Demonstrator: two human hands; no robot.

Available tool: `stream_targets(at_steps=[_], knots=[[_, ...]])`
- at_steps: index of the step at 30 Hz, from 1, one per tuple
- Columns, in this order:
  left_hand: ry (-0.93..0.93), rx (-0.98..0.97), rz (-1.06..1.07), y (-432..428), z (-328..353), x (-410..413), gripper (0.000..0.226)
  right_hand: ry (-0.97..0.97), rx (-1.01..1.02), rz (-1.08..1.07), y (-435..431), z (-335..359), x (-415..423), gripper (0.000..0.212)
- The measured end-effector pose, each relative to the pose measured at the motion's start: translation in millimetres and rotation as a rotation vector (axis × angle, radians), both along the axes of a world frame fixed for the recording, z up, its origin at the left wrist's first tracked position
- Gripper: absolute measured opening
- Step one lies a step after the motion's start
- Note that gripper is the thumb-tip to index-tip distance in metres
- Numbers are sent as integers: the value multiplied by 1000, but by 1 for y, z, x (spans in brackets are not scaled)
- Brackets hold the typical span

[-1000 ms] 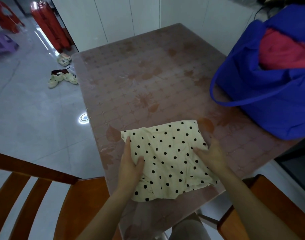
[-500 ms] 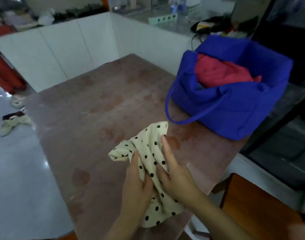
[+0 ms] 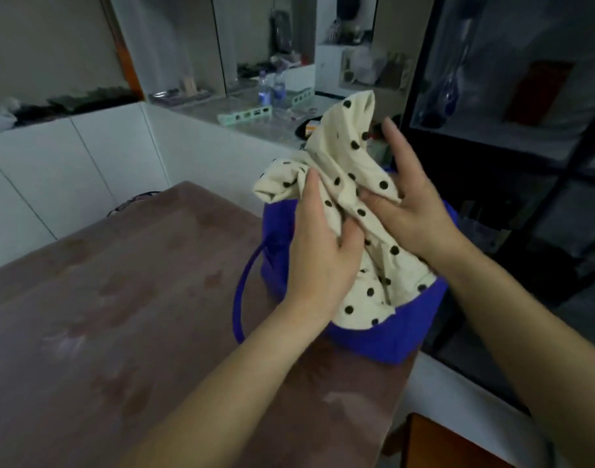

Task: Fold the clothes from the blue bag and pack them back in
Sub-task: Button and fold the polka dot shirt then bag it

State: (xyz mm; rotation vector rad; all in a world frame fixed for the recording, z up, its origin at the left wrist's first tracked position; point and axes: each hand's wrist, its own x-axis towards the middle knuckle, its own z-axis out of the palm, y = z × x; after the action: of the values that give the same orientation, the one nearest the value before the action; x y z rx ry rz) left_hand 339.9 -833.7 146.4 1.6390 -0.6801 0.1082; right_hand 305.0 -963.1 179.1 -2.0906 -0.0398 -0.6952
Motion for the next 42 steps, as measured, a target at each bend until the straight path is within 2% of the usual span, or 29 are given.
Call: stream_targets(at_steps=[4, 7, 8, 10, 13, 14, 15, 16, 18, 19, 20, 23, 25, 29, 34, 37, 39, 41, 42], knots=[[78, -49, -28, -78, -3, 59, 73, 82, -5, -115, -83, 5, 64, 74], [235, -105, -37, -105, -29, 91, 73, 211, 31, -142, -133, -17, 106, 71], [300, -95, -16, -106, -42, 97, 73, 296, -15, -149, -149, -33, 116, 73], [404, 5, 68, -100, -71, 104, 74, 505, -259, -165, -175, -62, 128, 76], [559, 366, 143, -80, -91, 108, 86, 789, -944, -230, -187, -89, 130, 73], [582, 524, 147, -75, -91, 107, 90, 762, -1113, -289, -186, -91, 131, 74], [549, 670, 157, -71, -87, 104, 92, 669, -1186, -353, -182, -90, 132, 77], [437, 789, 185, -70, -80, 101, 92, 540, -1186, -398, -177, -85, 132, 80], [60, 883, 241, -73, -64, 100, 84, 290, -1020, -445, -164, -72, 132, 77], [-85, 863, 227, -78, -58, 106, 79, 255, -967, -438, -160, -67, 136, 73], [-154, 856, 187, -84, -53, 115, 77, 307, -927, -406, -160, -67, 143, 71], [-54, 1013, 65, -104, -66, 143, 96, 734, -690, -143, -163, -83, 160, 78], [64, 1141, -2, -112, -93, 143, 111, 897, -521, 26, -164, -103, 162, 80], [261, 1150, -54, -117, -128, 125, 131, 997, -513, 152, -164, -125, 166, 73], [299, 1146, -54, -120, -145, 123, 132, 1077, -414, 217, -173, -147, 186, 74], [280, 1124, -25, -125, -153, 124, 130, 1066, -295, 108, -171, -161, 198, 71], [279, 1107, -22, -128, -152, 127, 129, 1049, -230, -1, -169, -163, 201, 79], [316, 1116, -58, -128, -146, 130, 128, 1034, -263, -45, -169, -163, 200, 90], [340, 1136, -90, -126, -141, 133, 129, 1037, -339, -60, -168, -160, 197, 88]])
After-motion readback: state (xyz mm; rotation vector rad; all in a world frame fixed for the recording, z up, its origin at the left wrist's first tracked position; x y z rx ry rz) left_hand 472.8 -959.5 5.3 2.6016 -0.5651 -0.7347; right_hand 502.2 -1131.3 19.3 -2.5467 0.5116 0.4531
